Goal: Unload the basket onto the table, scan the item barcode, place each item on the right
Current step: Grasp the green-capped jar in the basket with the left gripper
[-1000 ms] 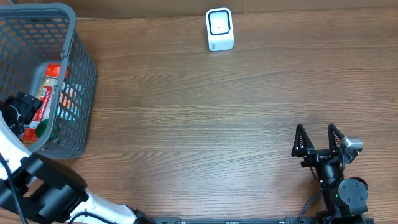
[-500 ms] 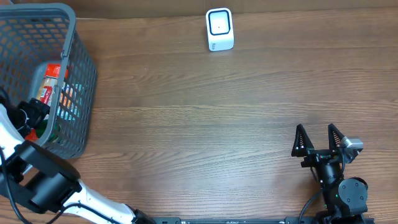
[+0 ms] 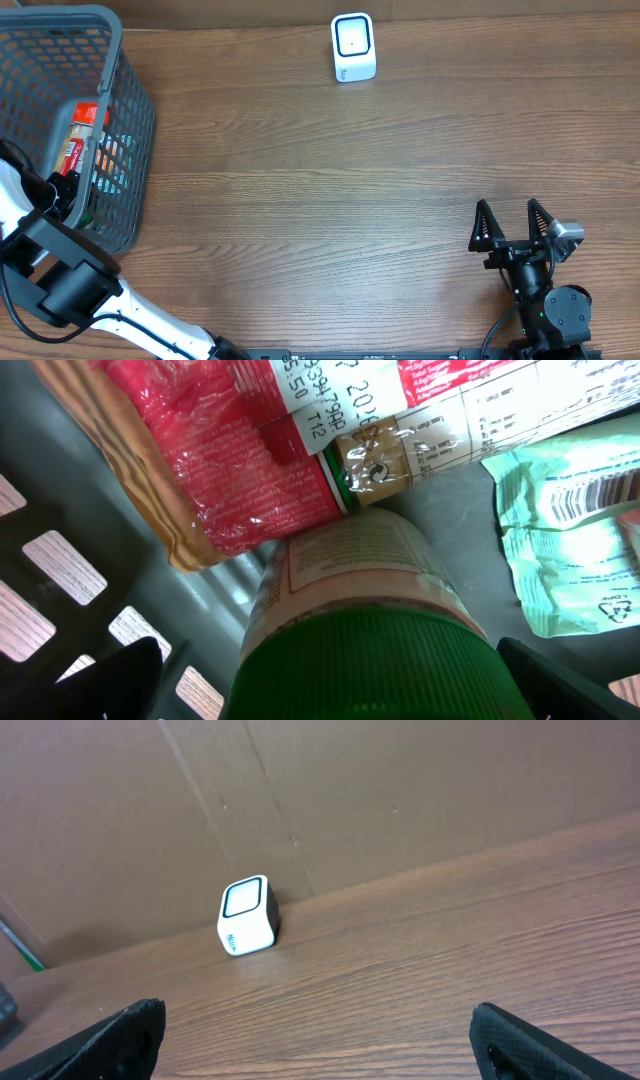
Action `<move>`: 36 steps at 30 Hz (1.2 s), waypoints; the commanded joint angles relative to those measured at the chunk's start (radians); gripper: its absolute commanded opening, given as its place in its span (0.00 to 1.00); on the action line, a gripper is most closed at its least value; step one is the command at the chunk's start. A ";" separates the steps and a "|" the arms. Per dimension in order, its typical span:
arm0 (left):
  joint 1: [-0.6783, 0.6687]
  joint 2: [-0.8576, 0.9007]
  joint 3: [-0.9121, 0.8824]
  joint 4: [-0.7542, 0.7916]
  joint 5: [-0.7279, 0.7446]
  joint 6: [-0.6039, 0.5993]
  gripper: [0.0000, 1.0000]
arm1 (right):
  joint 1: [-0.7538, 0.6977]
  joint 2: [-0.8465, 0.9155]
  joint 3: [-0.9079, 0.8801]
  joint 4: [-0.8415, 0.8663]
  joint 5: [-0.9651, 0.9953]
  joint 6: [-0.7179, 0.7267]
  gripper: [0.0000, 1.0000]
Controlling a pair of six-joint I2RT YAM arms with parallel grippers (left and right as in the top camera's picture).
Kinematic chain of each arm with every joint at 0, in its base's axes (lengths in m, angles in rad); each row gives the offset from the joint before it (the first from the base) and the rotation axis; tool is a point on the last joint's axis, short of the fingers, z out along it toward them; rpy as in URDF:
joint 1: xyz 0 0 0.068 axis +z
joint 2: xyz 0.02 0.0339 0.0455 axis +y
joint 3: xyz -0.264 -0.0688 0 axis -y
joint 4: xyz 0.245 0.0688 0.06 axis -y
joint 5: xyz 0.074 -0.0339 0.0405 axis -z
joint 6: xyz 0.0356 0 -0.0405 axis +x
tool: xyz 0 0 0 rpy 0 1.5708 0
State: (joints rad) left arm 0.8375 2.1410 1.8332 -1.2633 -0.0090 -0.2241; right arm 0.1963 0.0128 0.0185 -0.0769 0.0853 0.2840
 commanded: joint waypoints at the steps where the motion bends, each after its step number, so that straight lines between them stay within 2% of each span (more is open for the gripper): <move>1: 0.006 0.011 -0.013 0.004 -0.024 0.046 0.96 | -0.001 -0.010 -0.011 0.003 0.002 -0.004 1.00; 7: 0.005 0.011 -0.013 0.034 -0.023 0.094 0.95 | -0.001 -0.010 -0.011 0.003 0.002 -0.004 1.00; 12: -0.008 0.011 -0.011 0.074 -0.016 0.197 1.00 | -0.001 -0.010 -0.011 0.003 0.002 -0.004 1.00; 19: -0.014 0.011 -0.011 0.111 0.026 0.203 1.00 | -0.001 -0.010 -0.011 0.003 0.002 -0.004 1.00; 29: -0.014 0.011 -0.011 0.073 0.028 0.248 0.80 | -0.001 -0.010 -0.011 0.003 0.002 -0.004 1.00; 36: -0.014 0.011 -0.013 0.029 0.028 0.247 0.80 | -0.001 -0.010 -0.011 0.003 0.003 -0.004 1.00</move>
State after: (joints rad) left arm 0.8310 2.1410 1.8332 -1.2266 0.0078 0.0040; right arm 0.1963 0.0128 0.0185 -0.0761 0.0853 0.2840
